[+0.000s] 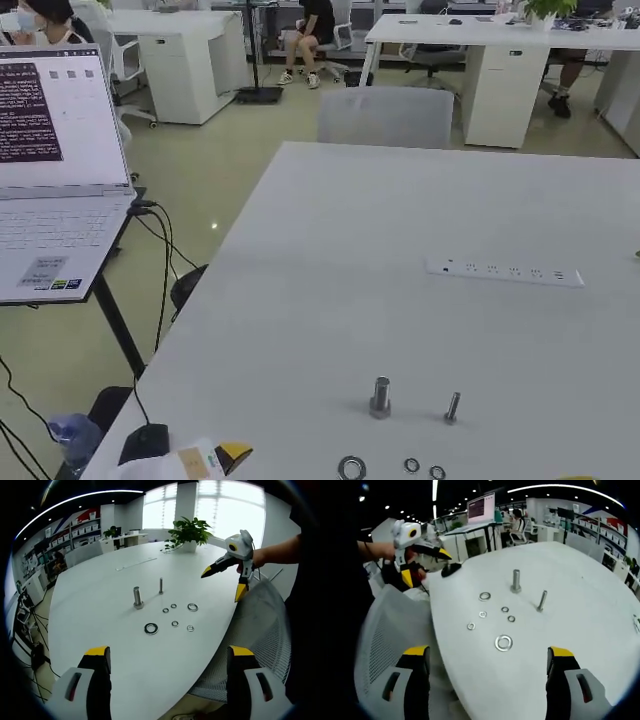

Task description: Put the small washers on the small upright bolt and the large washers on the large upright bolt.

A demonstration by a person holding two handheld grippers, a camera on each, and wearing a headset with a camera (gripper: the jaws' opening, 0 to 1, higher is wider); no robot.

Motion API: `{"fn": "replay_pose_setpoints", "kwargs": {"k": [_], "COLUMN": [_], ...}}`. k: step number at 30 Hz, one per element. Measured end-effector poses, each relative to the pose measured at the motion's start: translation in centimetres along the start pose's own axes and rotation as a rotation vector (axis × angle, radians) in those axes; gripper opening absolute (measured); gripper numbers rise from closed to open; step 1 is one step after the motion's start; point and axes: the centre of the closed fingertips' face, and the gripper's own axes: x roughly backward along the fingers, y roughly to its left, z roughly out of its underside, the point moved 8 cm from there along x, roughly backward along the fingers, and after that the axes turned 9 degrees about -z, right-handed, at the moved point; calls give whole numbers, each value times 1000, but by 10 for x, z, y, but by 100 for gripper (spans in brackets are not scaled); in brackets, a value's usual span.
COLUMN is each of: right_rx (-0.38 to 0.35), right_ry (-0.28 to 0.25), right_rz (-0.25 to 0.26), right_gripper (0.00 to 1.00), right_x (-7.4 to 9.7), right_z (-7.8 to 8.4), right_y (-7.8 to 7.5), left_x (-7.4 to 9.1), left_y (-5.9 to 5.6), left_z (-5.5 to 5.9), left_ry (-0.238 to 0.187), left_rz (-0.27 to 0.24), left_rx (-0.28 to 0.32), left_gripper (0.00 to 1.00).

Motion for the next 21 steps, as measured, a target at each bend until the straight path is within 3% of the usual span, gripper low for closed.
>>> {"fn": "replay_pose_setpoints", "kwargs": {"k": [8,21], "right_rx": [52,119], "right_ry": [51,156], "right_rz": [-6,-26], "right_gripper": [94,86], "right_x": [-10,-24], "right_z": [-12,-16], "right_y": [-9,-22], "left_x": [0,1], "left_y": [4,5], "left_z": [-1,1], "left_ry": [1,2], "left_rz": [3,9], "left_rx": [-4,-5], "left_gripper": [97,96]}}
